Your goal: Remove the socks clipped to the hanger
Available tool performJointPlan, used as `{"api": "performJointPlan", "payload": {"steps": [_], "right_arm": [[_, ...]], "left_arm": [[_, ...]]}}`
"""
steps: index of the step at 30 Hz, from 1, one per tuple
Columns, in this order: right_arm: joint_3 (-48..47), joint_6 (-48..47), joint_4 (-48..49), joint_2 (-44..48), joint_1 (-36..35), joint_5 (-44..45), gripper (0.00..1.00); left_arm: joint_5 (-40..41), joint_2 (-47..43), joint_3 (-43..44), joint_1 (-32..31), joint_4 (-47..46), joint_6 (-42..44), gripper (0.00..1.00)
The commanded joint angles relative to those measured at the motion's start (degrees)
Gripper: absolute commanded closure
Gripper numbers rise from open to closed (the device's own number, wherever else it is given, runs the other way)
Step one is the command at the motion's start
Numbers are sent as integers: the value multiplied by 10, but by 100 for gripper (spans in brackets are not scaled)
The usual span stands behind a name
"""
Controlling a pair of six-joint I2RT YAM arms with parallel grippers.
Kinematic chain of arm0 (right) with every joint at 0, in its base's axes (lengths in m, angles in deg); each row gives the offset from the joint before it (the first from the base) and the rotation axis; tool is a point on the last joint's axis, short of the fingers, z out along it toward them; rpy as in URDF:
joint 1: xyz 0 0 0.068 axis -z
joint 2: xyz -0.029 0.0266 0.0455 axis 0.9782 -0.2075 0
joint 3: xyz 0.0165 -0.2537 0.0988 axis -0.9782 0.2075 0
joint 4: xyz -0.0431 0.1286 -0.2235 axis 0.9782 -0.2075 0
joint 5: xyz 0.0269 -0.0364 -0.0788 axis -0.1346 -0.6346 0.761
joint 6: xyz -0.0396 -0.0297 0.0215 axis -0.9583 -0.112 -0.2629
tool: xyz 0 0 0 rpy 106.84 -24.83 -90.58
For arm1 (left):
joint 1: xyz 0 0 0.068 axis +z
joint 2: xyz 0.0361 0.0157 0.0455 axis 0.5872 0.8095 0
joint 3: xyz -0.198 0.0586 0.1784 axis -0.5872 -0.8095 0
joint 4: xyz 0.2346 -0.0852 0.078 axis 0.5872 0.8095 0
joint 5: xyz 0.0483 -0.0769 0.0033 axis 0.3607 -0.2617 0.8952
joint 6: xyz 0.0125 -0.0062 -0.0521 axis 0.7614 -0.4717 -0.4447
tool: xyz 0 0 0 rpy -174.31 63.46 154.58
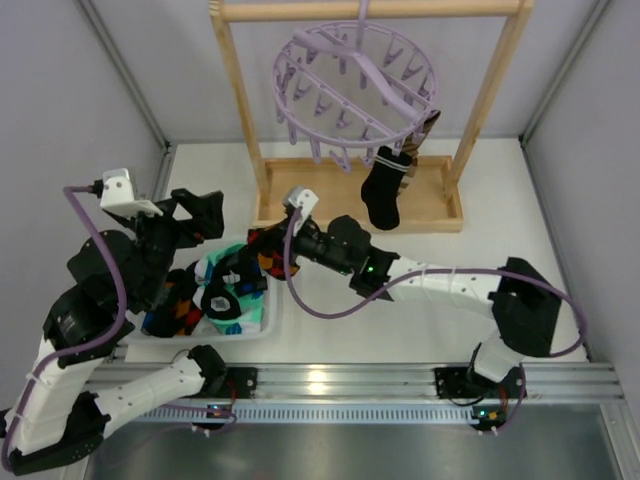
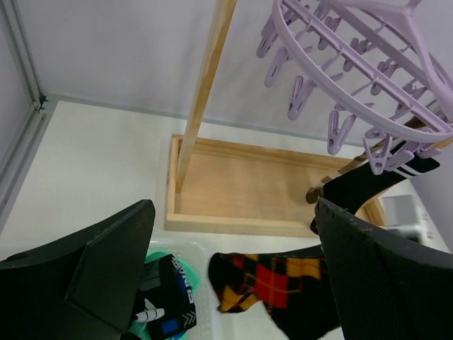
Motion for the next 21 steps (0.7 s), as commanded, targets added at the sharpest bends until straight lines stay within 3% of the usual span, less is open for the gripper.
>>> {"api": "performJointPlan", "payload": {"steps": [1,12,21], "right_arm": [[-94,20,57,-82,-17,-87,100],[-328,52,-66,-375,-58,-133,100],[-432,56,-150,-482,-93,-124,100]], "left_arm": [[-32,-14,-15,2,-10,-7,2],[-18,-42,-23,2,-10,-1,2],[-17,-38,-18,2,-10,3,2]]}}
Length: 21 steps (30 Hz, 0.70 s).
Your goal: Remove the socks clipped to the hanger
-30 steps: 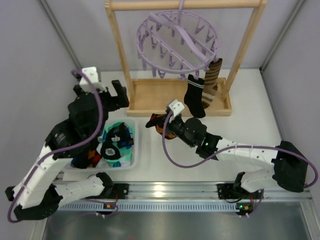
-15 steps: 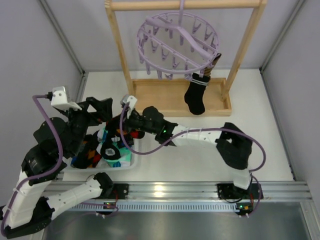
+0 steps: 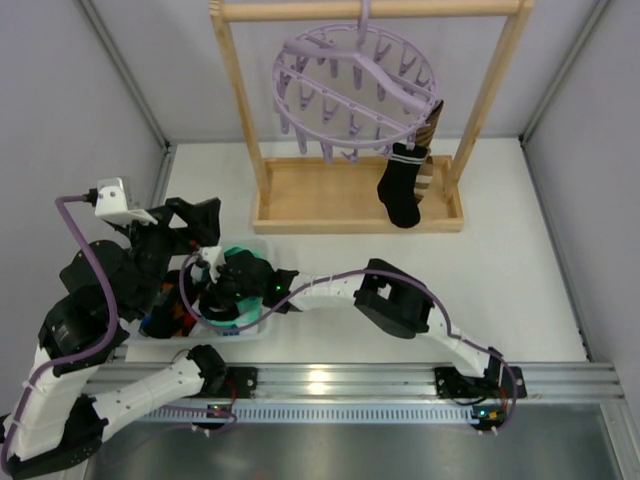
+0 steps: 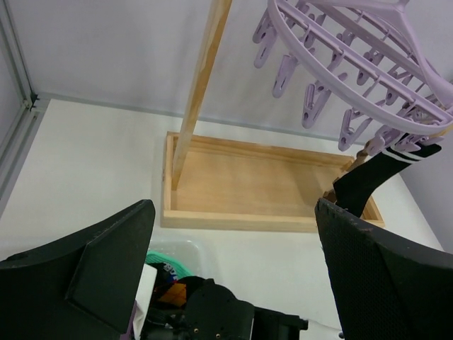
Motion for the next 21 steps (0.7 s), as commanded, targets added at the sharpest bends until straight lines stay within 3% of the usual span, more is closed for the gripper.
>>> {"api": "performJointPlan", "payload": {"steps": [1,7,9,12,13,14,21], "right_arm": [[-56,8,-50,-24,-13,1,100],[-107,-2,-131,-46,-14,58,97],[-91,-6,-138,-30,-13,87,76],[-57,-9,-127,4,-14,111,68],[-52,-9,-127,13,-15,113,56],[-48,-9,-134,29,-15,136,51],[1,-16,-105,116,-19,102,34]], "left_arm": [[0,0,4,2,-12,5,2],[-10,1,-1,2,-12,0,2],[-11,1,-4,2,-12,-1,2],[-10,-1,-7,2,-12,-2,2],[-10,-2,-7,2,-13,-2,2],[-10,-4,-6,2,-13,-2,2],[3,-9,0,2,-14,-3,2]]}}
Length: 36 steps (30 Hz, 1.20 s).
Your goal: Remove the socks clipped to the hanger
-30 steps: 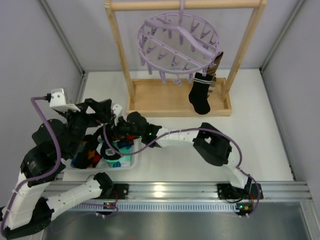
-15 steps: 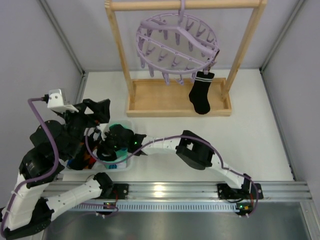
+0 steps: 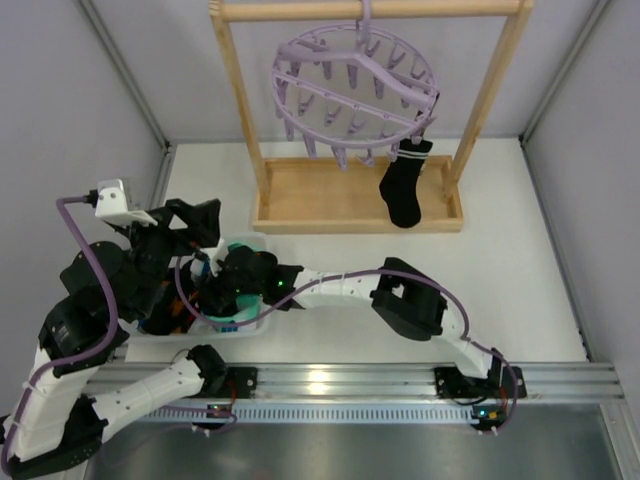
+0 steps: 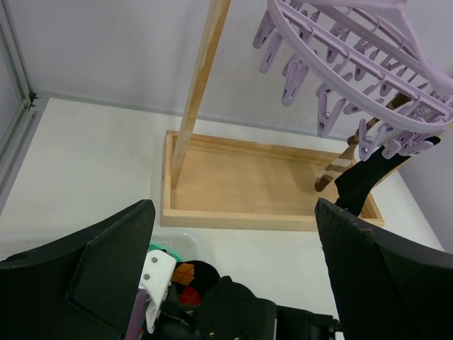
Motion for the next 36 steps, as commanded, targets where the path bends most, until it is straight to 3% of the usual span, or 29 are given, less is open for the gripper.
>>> {"api": "performJointPlan", "payload": {"steps": [1,11,16,21,24,29,33,36], "right_arm": [[40,-7,24,91,-5,-17,32],[172,16,111,239,7,-39,26],[346,47,177,347,57,-22,24],[562,67,214,522,129,-1,24],[660,71,190,621,211,24,20],[728,67,109,745,326,80,7],[720,68,64,771,442,73,2],[702,67,80,754,528,18,1]], "left_arm": [[11,-4,11,2,-15,1,2],[19,-1,8,2,-15,-2,2],[1,3,-23,2,-15,-6,2],[-17,7,-54,2,-15,3,2],[-39,12,-78,2,-15,16,2],[-82,14,-124,2,-14,30,2],[-75,25,-153,2,-15,40,2],[-89,31,-160,2,-15,38,2]]}}
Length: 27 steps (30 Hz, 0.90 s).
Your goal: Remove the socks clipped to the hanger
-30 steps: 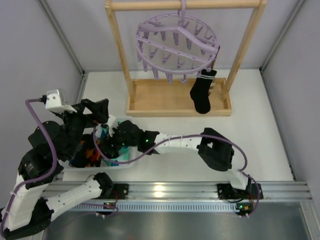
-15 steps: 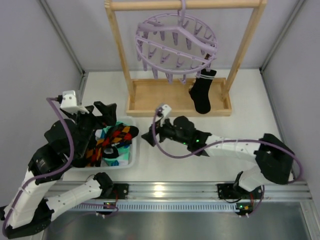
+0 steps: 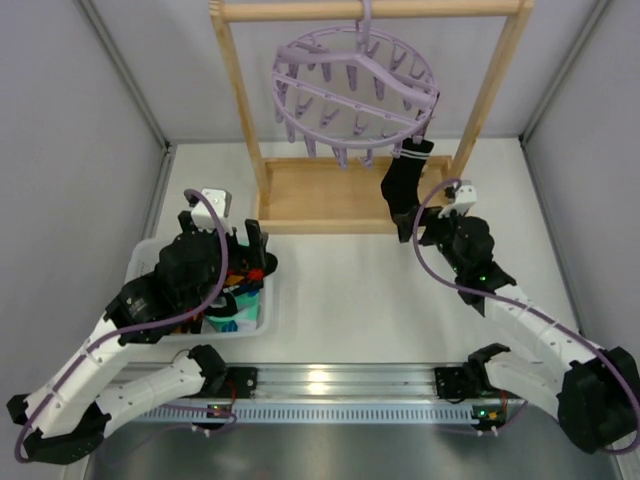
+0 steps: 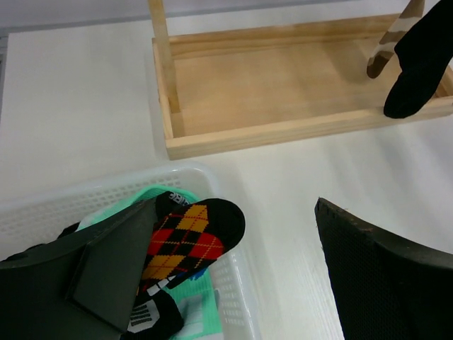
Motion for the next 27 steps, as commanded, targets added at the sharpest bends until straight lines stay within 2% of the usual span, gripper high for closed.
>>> {"api": "performJointPlan", "payload": {"steps": [1,4,6,11,16,19,22,23,25,26,27], "right_arm": [[-28,-1,13,-26,90,-86,1],[-54,-21,108,-94,155,-235,1],[-70,-42,132,-145,185,-326,1],[-115,-137,157,-224,195,-385,1],[-136,-141,236,-293,205,-457,1],[-164,-129,256,-331,209,-509,7],[-177,-112,281,-358,209,-538,22],[-175,-105,289,-361,210,-540,33],[-164,-77,335,-367,209,-556,46],[-157,-65,356,-367,209,-556,76],[-146,-52,382,-364,208,-546,88]], "left_arm": [[-21,6,-4,1,-15,10,2],[-27,11,-5,1,-15,12,2],[-30,13,-7,1,-15,12,2],[-36,14,-13,1,-16,10,2],[-38,18,-14,1,-15,15,2],[-36,18,-14,1,-15,14,2],[-37,15,-11,1,-15,13,2],[-37,15,-11,1,-15,13,2],[-37,14,-9,1,-16,12,2],[-36,14,-9,1,-15,11,2],[-36,16,-7,1,-16,9,2]]}}
